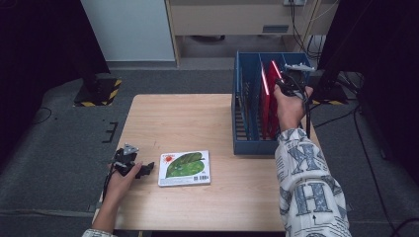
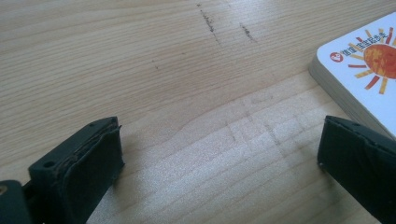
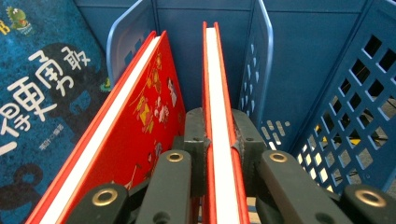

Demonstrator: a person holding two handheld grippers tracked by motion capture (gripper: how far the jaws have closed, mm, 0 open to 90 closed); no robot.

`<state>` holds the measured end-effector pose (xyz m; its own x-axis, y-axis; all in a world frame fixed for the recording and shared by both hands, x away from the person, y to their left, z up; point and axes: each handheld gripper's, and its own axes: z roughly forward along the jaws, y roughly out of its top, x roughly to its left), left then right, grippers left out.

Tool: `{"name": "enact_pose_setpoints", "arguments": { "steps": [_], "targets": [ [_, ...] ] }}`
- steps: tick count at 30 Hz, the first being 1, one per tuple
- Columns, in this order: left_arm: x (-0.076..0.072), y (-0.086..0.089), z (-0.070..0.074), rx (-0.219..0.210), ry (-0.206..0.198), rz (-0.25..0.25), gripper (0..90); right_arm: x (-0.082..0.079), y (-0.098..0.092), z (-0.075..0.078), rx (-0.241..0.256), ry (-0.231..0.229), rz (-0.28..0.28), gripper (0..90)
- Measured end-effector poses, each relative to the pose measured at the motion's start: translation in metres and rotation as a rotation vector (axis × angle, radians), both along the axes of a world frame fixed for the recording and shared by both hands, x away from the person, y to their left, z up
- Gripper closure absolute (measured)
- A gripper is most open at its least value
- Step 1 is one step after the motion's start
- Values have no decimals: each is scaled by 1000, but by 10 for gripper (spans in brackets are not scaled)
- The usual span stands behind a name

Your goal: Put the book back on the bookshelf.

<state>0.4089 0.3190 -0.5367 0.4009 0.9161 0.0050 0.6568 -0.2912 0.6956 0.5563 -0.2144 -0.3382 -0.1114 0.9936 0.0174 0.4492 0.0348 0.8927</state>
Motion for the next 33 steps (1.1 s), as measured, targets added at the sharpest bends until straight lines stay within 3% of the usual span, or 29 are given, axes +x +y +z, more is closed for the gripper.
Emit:
{"name": "enact_pose_setpoints", "arguments": {
  "steps": [12,18,25,33],
  "targets": [
    [0,-1,0,-5,-3,2,0,7,6,-4,-30,15,5,790],
    [0,-1,0,-5,-2,2,0,7,8,-7,-31,0,4,784],
    [0,0,0,0,0,-3,0,1,10,-3,-14,-9,51,729],
    [0,0,0,0,0,-2,0,-9,14,5,-9,-28,84,751]
  ]
}}
